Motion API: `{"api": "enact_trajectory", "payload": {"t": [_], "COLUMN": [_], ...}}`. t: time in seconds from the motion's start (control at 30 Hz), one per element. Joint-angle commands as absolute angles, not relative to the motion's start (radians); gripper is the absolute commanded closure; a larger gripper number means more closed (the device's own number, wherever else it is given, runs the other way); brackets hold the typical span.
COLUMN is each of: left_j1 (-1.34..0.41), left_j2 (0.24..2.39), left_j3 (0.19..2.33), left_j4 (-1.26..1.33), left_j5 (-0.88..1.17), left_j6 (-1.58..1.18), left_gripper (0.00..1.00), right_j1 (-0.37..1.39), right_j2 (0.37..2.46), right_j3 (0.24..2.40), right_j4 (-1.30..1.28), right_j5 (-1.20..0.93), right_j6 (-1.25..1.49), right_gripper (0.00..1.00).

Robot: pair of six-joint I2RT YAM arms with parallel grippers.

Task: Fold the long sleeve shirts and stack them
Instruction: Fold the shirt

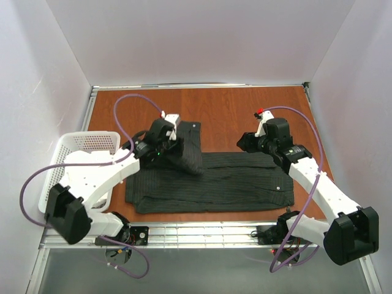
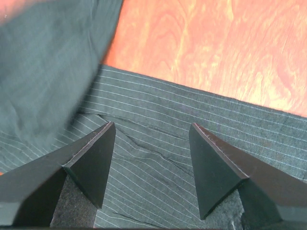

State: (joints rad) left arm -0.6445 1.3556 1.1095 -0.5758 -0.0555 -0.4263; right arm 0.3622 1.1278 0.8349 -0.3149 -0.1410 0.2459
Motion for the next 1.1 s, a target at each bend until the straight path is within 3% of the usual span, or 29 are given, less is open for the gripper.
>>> {"api": "enact_trajectory", "payload": {"t": [0.0,0.13,0.27,0.3,0.4,0.57,0.77,1.07], "left_j1": [-0.673,-0.681,-0.683,-0.683,-0.681,-0.617,-0.456,-0.433], "left_j2": [1.251,1.120,1.026,1.022,1.054,1.267,1.589,1.906], "left_j3": [0.939,0.807,0.770,0.785,0.842,1.024,1.152,1.328], "left_j4": [-0.626,-0.637,-0.701,-0.712,-0.750,-0.727,-0.565,-0.479], "left_j5": [0.184,0.359,0.371,0.304,0.163,-0.055,-0.051,-0.090], "left_j6": [-0.491,-0.520,-0.523,-0.532,-0.584,-0.594,-0.583,-0.519], "left_gripper": [1.00,0.98,0.63,0.41,0.24,0.25,0.34,0.39], "right_j1": [0.370,0.371,0.373,0.374,0.379,0.391,0.416,0.433], "right_j2": [1.086,1.077,1.075,1.078,1.089,1.101,1.088,1.092], "right_j3": [0.813,0.798,0.782,0.784,0.785,0.793,0.785,0.778], "right_j4": [-0.307,-0.307,-0.305,-0.307,-0.307,-0.310,-0.321,-0.325], "right_j5": [-0.163,-0.187,-0.201,-0.215,-0.224,-0.241,-0.242,-0.239], "right_j6": [0.222,0.213,0.212,0.207,0.184,0.166,0.166,0.140], "right_gripper": [0.42,0.42,0.41,0.41,0.41,0.41,0.41,0.41]}}
